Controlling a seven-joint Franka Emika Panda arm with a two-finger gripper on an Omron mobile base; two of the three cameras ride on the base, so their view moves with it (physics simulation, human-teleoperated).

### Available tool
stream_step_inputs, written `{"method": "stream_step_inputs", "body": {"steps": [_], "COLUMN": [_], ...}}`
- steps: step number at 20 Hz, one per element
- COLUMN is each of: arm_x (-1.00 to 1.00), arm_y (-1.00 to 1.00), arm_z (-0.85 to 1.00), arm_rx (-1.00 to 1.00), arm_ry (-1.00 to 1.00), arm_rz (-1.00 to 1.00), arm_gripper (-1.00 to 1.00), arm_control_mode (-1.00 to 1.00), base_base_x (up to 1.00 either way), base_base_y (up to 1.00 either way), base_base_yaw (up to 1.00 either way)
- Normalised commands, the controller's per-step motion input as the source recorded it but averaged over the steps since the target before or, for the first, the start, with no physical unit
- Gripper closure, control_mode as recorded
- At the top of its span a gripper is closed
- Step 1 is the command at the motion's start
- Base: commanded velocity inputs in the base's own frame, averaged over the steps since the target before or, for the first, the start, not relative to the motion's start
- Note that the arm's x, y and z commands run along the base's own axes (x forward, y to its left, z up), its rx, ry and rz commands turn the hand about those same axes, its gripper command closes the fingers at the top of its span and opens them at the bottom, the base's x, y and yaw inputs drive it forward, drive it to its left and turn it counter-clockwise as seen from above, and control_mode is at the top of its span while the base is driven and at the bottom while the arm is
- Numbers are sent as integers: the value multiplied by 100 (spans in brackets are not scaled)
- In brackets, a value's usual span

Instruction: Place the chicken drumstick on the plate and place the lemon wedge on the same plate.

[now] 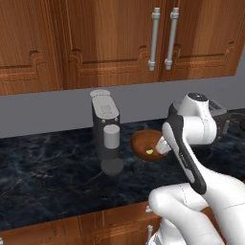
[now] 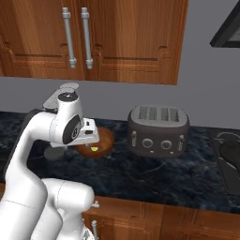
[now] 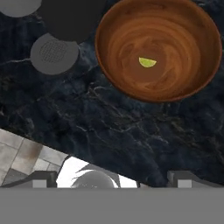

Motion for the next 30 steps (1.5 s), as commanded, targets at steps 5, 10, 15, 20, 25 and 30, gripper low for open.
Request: {"method": "stream_step_inputs", "body": {"steps": [5, 10, 15, 20, 25, 30], "arm_x": [36, 31, 23, 32, 37, 43], "arm_y": [12, 0, 0, 0, 0, 0], "arm_z": [-21, 0, 0, -3, -3, -14], "arm_rx": [-9, -3, -4, -6, -9, -5], "arm_ry": [0, 0, 3, 3, 1, 0], "arm_rz": [17, 25, 29, 24, 17, 16], "arm_gripper": [-100, -100, -100, -100, -100, -100], "arm_control_mode": [-100, -100, -100, -100, -100, -100], "base_base_x": [0, 0, 0, 0, 0, 0], "base_base_y": [0, 0, 0, 0, 0, 0], "base_base_yaw": [0, 0, 0, 0, 0, 0]}}
